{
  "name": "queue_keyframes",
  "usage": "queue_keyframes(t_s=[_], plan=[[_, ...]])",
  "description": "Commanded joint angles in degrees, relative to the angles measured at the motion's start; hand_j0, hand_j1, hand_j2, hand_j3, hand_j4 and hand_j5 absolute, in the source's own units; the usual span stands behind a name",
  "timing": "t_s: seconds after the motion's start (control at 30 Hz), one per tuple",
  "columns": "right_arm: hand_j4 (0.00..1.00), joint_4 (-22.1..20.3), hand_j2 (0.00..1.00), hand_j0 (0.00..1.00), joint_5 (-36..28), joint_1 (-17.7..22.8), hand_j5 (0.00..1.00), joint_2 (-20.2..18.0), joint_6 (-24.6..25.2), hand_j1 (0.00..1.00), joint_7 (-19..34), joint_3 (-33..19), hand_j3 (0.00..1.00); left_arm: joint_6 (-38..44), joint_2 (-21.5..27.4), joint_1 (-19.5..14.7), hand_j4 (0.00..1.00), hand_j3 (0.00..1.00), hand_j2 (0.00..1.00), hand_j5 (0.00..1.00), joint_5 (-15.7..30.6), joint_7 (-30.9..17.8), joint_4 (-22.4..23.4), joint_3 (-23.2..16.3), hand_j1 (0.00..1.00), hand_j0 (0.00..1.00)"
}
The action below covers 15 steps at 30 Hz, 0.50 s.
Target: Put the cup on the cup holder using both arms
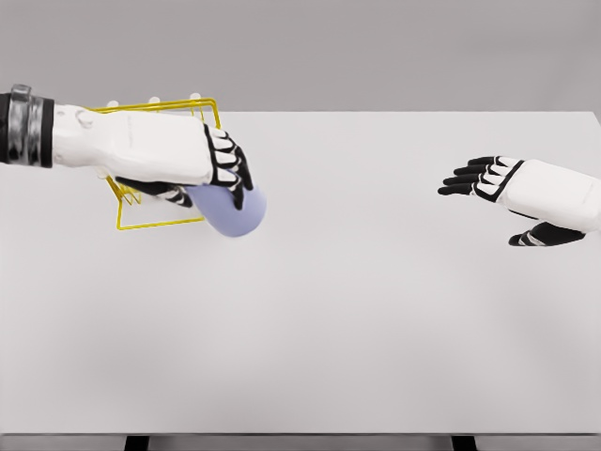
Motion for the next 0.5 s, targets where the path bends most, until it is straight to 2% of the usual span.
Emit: queue_keyframes(t_s=[0.0,0.33,0.47], plan=[[1.0,0.0,1.0,1.0,-0.4,0.0,1.0,-0.1,0.2,1.0,0.0,0.0,1.0,0.2,0.8,0.0,0.54,0.54,0.54,0.54,0.9,0.0,0.0,1.5,0.54,0.54],[1.0,0.0,1.0,1.0,-0.4,0.4,1.0,-0.7,0.2,1.0,0.0,-0.1,1.0,0.2,2.4,0.0,0.54,0.54,0.54,0.54,1.9,0.0,0.5,4.9,0.54,0.54],[1.0,0.0,1.0,1.0,-0.5,0.4,1.0,-0.7,0.2,1.0,0.0,-0.1,1.0,0.2,3.3,-0.1,0.54,0.54,0.54,0.54,1.9,0.0,0.8,5.0,0.54,0.54]])
